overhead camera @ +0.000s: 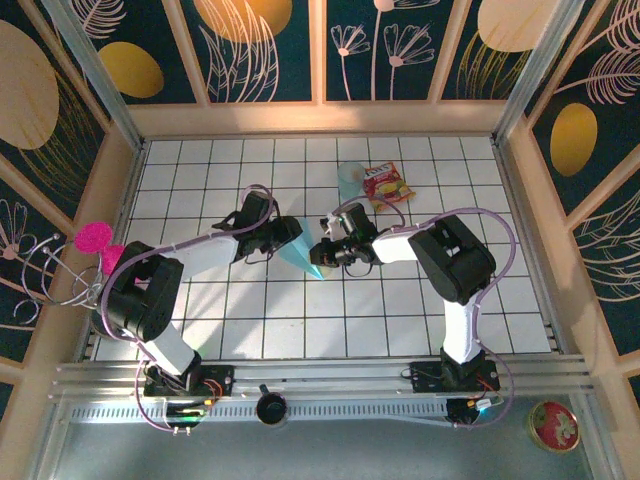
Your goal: Fold a paper plane with a square sheet of paper (pick it up from the middle)
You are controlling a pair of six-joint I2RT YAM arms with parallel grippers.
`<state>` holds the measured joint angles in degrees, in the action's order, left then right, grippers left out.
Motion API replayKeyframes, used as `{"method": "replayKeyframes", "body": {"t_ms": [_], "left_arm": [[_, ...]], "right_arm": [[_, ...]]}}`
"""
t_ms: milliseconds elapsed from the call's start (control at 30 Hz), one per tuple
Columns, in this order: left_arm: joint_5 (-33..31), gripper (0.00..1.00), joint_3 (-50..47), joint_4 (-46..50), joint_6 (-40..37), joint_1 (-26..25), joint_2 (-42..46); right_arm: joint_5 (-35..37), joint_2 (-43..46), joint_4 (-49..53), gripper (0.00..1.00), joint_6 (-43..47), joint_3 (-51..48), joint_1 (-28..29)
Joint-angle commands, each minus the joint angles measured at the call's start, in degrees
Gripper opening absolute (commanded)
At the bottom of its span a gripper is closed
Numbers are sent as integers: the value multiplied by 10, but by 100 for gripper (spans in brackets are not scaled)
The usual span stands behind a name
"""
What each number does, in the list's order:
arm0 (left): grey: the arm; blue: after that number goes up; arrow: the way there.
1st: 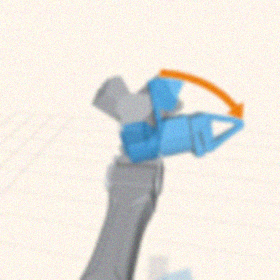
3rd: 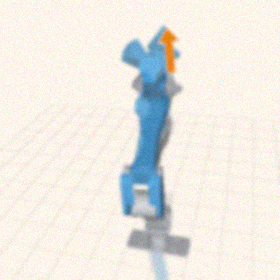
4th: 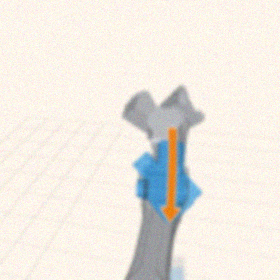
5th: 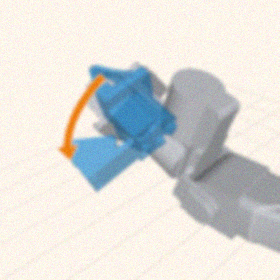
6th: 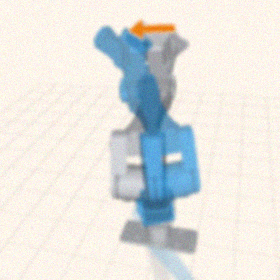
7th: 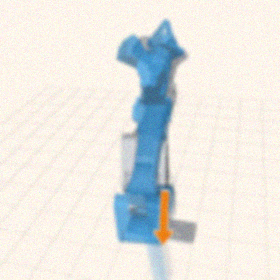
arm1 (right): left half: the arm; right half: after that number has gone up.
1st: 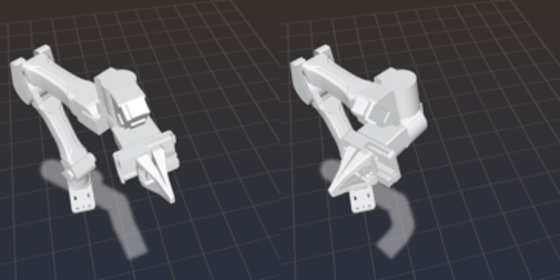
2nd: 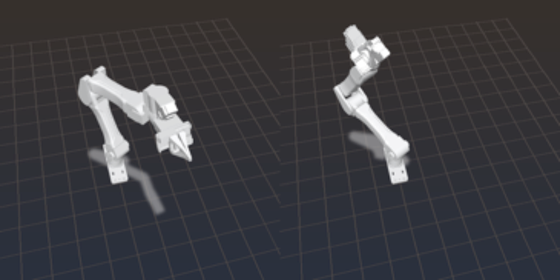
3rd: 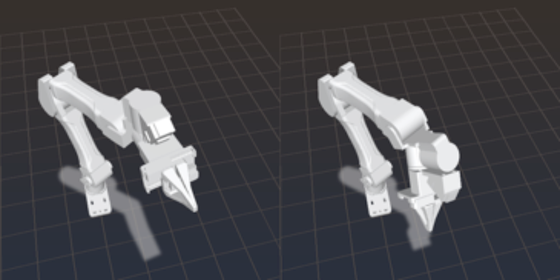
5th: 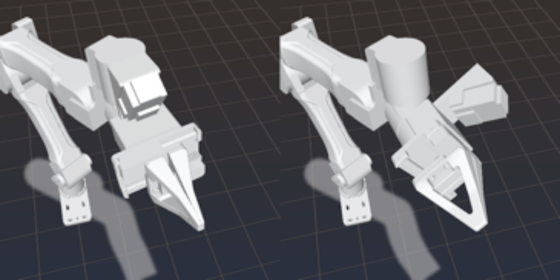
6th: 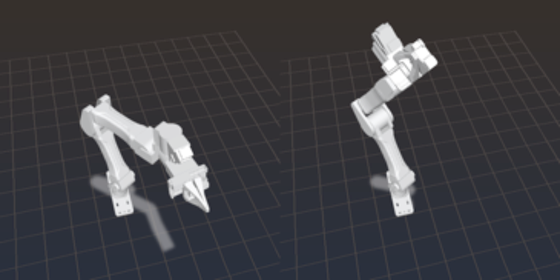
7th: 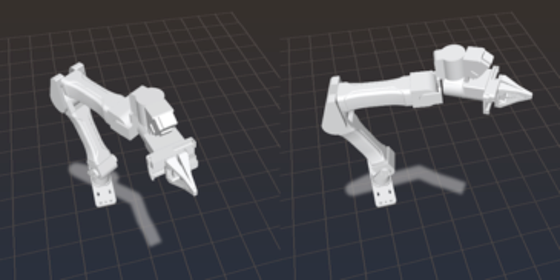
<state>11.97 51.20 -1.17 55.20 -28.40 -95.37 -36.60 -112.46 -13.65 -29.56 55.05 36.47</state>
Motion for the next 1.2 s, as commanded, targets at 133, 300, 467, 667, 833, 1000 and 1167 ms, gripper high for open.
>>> {"method": "replayKeyframes", "body": {"t_ms": [133,300,467,667,833,1000,1167], "left_arm": [[75,32,-25,-88,5,5,-14],[100,22,-32,-122,8,6,-25],[116,17,-32,-139,9,9,-54],[127,13,-34,-152,9,13,-73],[138,12,-30,-159,10,13,-86],[148,12,-24,-166,7,13,-100],[153,11,-14,-164,5,15,-114]], "right_arm": [[-38,-9,-11,9,-29,-4,-13],[-54,-5,-30,9,-45,-14,-22],[-63,-7,-35,9,-52,-17,-27],[-66,-11,-38,9,-59,-18,-32],[-66,-15,-36,9,-64,-19,-34],[-67,-18,-33,9,-67,-20,-35],[-61,-18,-24,10,-65,-19,-37]]}}
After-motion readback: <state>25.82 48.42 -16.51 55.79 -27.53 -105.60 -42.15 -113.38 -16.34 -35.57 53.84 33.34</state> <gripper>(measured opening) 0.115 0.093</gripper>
